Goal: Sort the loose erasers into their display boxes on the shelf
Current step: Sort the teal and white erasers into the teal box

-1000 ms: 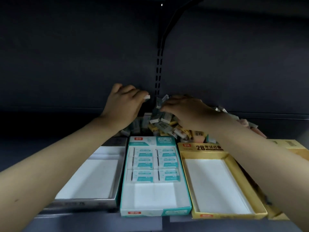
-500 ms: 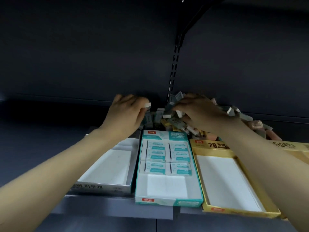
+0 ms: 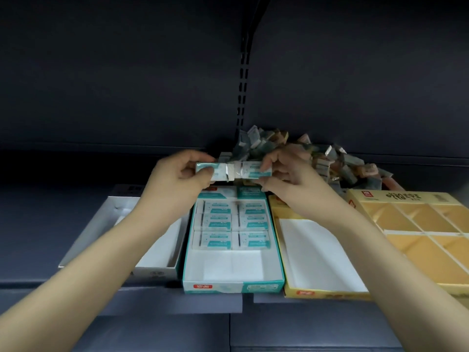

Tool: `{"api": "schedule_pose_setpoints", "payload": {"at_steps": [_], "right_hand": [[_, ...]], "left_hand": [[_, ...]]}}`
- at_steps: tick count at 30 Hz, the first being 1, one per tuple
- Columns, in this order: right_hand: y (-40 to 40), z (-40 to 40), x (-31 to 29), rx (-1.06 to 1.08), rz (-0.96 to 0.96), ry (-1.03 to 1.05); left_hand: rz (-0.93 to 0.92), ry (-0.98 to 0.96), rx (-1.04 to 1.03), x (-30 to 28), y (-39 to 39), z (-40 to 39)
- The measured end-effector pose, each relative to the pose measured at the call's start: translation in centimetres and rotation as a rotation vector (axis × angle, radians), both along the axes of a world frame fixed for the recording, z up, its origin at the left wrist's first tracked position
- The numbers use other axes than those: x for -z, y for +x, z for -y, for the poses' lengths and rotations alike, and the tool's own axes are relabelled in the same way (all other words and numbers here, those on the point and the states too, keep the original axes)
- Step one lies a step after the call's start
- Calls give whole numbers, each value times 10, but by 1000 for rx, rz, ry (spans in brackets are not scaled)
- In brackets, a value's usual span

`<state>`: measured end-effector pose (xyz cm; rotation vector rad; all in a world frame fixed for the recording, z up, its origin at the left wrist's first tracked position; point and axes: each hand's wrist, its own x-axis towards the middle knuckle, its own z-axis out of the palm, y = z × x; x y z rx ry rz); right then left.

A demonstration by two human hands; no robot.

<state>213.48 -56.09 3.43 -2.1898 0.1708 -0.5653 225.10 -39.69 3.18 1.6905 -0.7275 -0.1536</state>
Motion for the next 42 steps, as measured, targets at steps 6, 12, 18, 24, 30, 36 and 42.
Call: {"api": "schedule_pose_setpoints", "payload": {"at_steps": [6, 12, 18, 24, 30, 36, 42], "right_hand": [[-11, -2, 8, -16, -23, 53], [-14, -12, 11, 3, -31, -25], [-14, -23, 15, 118, -72, -52], [-26, -36, -3, -45, -259, 3], [-34, -40, -11, -141, -523, -166], [-33, -46, -7, -64, -562, -337], [-29, -48, -7, -70, -583, -470]], "left_hand": [[-258, -41, 9, 5, -8, -8], [-244, 23, 69, 12, -15, -19], [-302, 62, 36, 8, -19, -28], [-547, -101, 70, -2, -26, -31], [-675, -171, 237, -10, -30, -37], [-618, -29, 256, -6, -34, -37], [-651, -22, 320, -6, -37, -42]]}}
